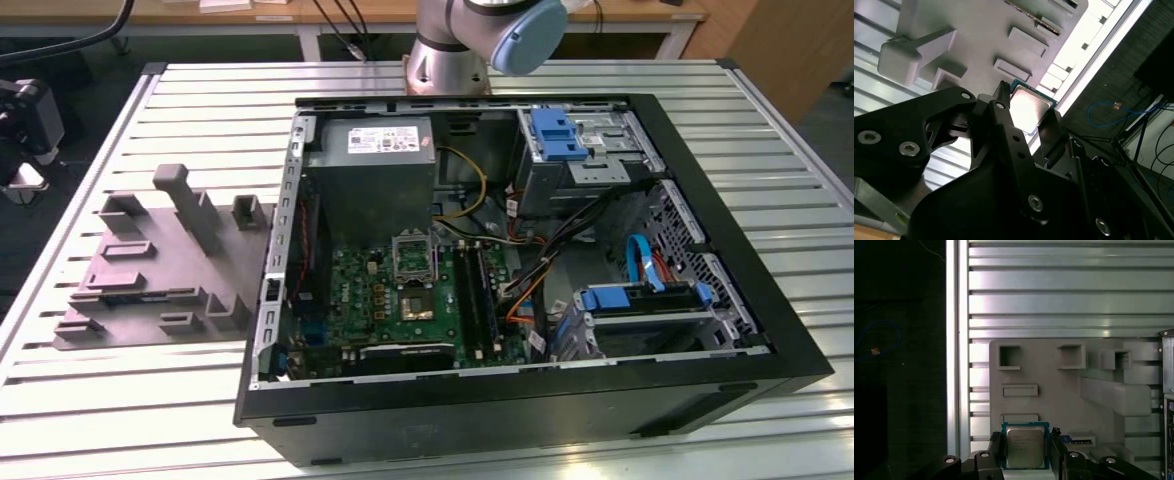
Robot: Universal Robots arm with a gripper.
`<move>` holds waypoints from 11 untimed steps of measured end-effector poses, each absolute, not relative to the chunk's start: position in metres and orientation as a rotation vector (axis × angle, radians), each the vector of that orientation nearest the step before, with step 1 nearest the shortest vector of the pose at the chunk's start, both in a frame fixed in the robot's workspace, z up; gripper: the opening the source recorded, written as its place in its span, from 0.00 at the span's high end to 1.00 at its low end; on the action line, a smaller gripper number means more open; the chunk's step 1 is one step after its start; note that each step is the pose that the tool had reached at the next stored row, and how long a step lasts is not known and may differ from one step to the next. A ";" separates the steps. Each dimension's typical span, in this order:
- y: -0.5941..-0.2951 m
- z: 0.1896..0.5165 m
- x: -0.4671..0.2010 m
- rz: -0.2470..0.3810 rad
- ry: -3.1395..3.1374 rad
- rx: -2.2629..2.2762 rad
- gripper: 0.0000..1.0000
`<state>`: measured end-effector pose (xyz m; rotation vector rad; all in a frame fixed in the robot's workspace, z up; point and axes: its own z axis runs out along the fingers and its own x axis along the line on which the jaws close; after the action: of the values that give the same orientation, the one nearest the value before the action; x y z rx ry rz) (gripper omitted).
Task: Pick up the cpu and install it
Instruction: 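Pick up the cpu and move it towards the insertion slot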
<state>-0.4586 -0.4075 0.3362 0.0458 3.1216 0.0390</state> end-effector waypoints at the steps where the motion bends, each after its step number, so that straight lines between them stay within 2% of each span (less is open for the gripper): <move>1: -0.408 0.337 -0.459 0.039 3.122 0.046 0.53; 11: -0.408 0.344 -0.459 0.039 3.122 0.046 0.53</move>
<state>-0.4586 -0.4075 0.3437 0.0460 3.1217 0.0389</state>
